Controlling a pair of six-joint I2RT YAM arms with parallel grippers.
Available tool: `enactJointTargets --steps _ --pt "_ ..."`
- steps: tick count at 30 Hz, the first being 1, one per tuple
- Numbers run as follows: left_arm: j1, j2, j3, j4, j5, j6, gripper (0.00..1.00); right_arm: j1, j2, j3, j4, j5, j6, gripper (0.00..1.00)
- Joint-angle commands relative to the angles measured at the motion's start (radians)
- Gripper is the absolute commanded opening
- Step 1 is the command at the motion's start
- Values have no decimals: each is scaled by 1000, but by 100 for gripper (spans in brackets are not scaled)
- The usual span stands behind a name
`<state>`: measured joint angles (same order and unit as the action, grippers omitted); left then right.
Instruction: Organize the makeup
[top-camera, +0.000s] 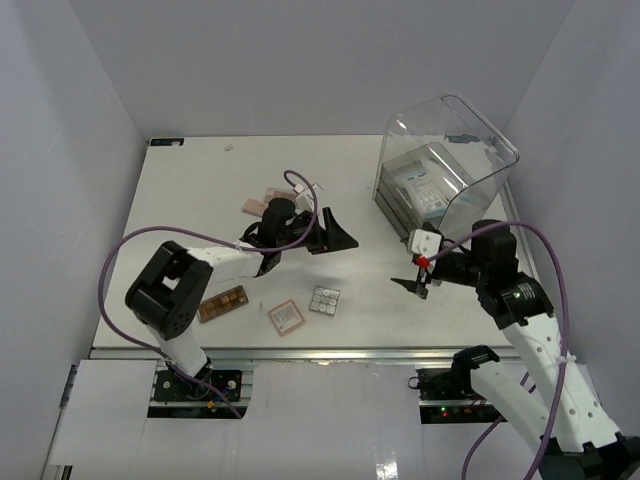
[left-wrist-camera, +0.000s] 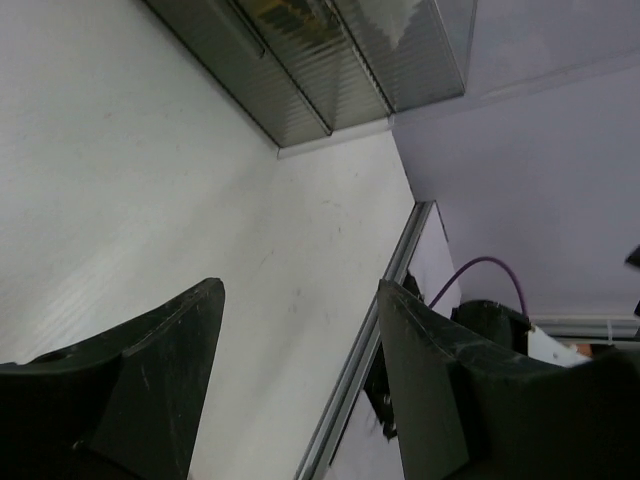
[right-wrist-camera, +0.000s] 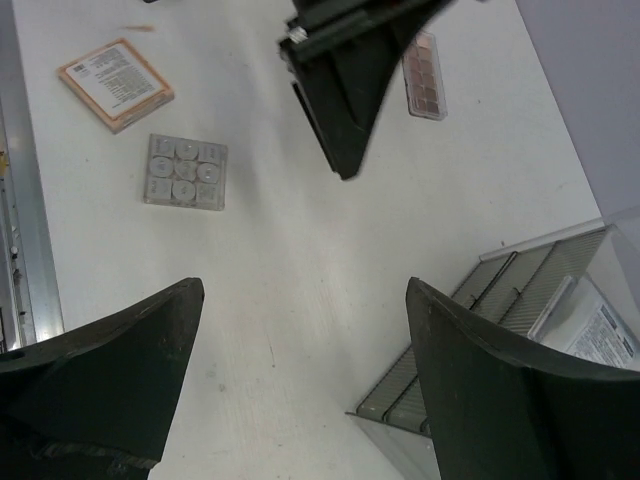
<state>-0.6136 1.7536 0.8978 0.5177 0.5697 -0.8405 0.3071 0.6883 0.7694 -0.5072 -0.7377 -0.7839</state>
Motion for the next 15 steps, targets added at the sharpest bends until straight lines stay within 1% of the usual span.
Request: enactJointTargets --steps 1,3,5,7,11,15 --pt "-28 203 147 194 -30 -167 73 -114 -69 -85 148 -223 32 88" --pt "-41 278 236 197 -46 -185 73 -165 -69 -103 165 -273 58 87" --pt "-62 352 312 201 -69 -205 72 -230 -62 -95 164 -295 84 85" --pt "-75 414 383 197 -89 -218 72 -265 -59 -82 165 -308 103 84" --pt "-96 538 534 179 -121 -237 70 -291 -68 -85 168 -309 119 83" --pt "-111 608 619 176 -155 -242 68 -296 -84 -96 167 -307 129 82"
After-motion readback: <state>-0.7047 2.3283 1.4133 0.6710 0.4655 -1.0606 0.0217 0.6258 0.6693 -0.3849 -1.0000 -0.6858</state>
